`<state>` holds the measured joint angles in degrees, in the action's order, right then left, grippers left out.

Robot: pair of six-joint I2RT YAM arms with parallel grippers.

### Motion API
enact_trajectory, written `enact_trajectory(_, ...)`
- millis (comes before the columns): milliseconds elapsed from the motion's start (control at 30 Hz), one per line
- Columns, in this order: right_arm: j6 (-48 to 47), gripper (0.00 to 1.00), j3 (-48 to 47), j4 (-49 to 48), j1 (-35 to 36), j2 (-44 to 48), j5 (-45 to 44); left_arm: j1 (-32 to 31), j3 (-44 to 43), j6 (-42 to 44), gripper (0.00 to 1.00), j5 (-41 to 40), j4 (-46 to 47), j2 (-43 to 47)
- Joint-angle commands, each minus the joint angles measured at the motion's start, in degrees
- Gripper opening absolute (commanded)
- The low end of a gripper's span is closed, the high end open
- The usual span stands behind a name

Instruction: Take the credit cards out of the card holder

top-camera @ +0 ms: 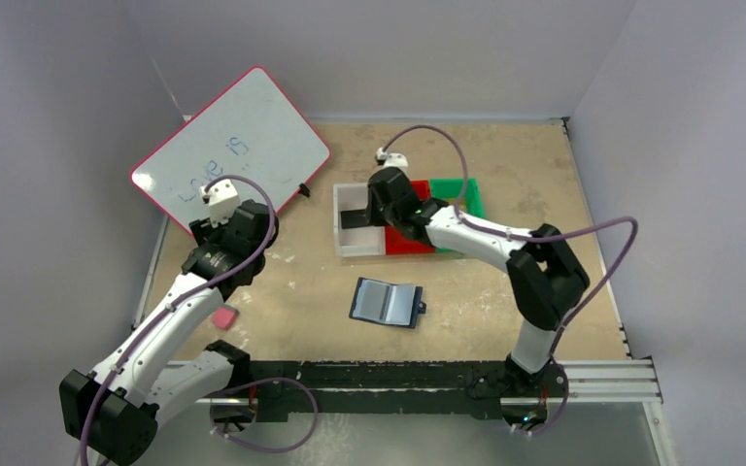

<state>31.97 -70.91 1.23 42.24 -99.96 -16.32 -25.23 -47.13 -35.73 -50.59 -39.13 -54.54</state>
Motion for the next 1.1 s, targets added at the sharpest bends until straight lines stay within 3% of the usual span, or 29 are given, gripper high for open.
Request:
enact_trajectory(0,-0.09,0.27,-5.1,1.21,3.72,-4.0,-0.19,0.26,-2.34,1.03,0.73,-0.74,0.2,0.98)
enact_trajectory(333,-1.49,0.19,-11.71,6.65,5.48,-13.75,0.19,0.25,-2.3,1.0,0.73,-1.1,0.2,1.52)
enact_trajectory(1067,1.35,0.21,-20.65,11.56,6.08,-25.67,-5.25,0.2,-2.52,0.75,0.73,-3.02,-0.5,1.48)
